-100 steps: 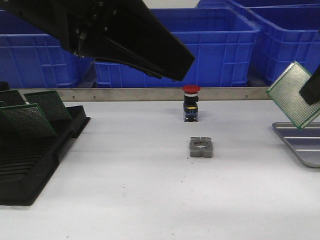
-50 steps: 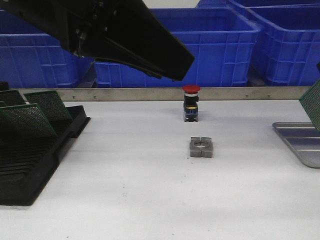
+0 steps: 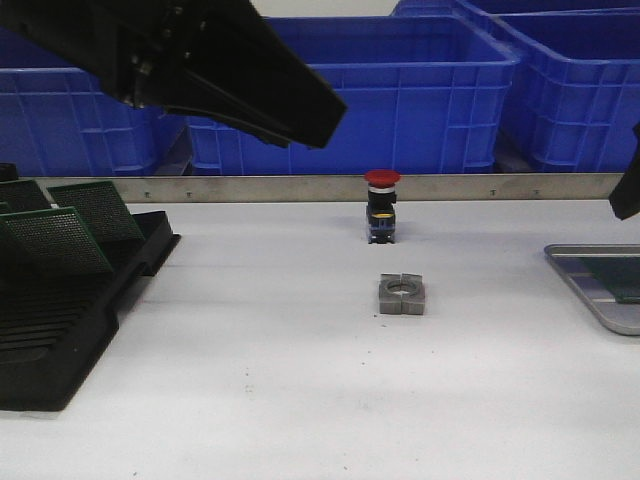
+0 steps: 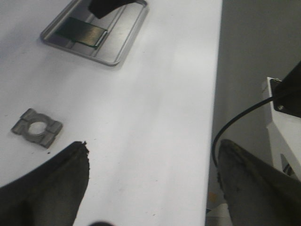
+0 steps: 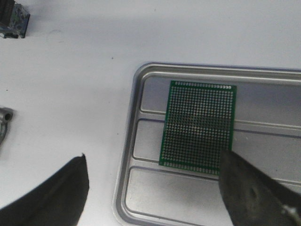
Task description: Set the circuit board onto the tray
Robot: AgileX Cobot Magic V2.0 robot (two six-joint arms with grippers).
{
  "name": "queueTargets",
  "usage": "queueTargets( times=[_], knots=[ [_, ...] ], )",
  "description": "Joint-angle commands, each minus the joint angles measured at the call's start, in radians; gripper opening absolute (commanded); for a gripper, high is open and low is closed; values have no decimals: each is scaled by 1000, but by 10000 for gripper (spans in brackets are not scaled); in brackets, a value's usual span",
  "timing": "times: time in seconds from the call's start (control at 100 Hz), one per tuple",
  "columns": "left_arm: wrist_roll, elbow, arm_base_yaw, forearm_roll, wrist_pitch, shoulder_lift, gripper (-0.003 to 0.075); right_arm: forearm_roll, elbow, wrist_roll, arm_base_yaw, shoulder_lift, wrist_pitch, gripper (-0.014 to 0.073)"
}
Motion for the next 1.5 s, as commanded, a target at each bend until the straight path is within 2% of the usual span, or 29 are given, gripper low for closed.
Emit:
queueTargets(
  times=[0.0, 0.16, 0.32, 0.5, 0.64, 0.84, 1.19, 1.29, 1.49],
  knots=[
    [-8, -29, 53, -14, 10, -41, 515, 24, -21, -1, -8, -32, -13, 591],
    [-8, -29, 155, 140, -49, -60, 515, 24, -21, -1, -8, -32, -6, 591],
    [-8, -29, 224, 326, -185, -60, 515, 24, -21, -1, -8, -32, -4, 591],
    [-8, -29, 236, 599, -264, -51, 515, 24, -21, -1, -8, -32, -1, 591],
    [-8, -29, 236, 731, -295, -49, 515, 24, -21, -1, -8, -30, 6, 591],
    [-8, -29, 236, 777, -376, -42, 515, 24, -21, -1, -8, -30, 7, 591],
    [-8, -29, 236, 792, -426, 67, 512, 24, -21, -1, -8, -29, 30, 591],
    [-8, -29, 236, 792, -429, 80, 432, 24, -21, -1, -8, -29, 35, 591],
    [-8, -29, 236, 788, -422, 86, 98, 24, -21, -1, -8, -29, 44, 591]
  ],
)
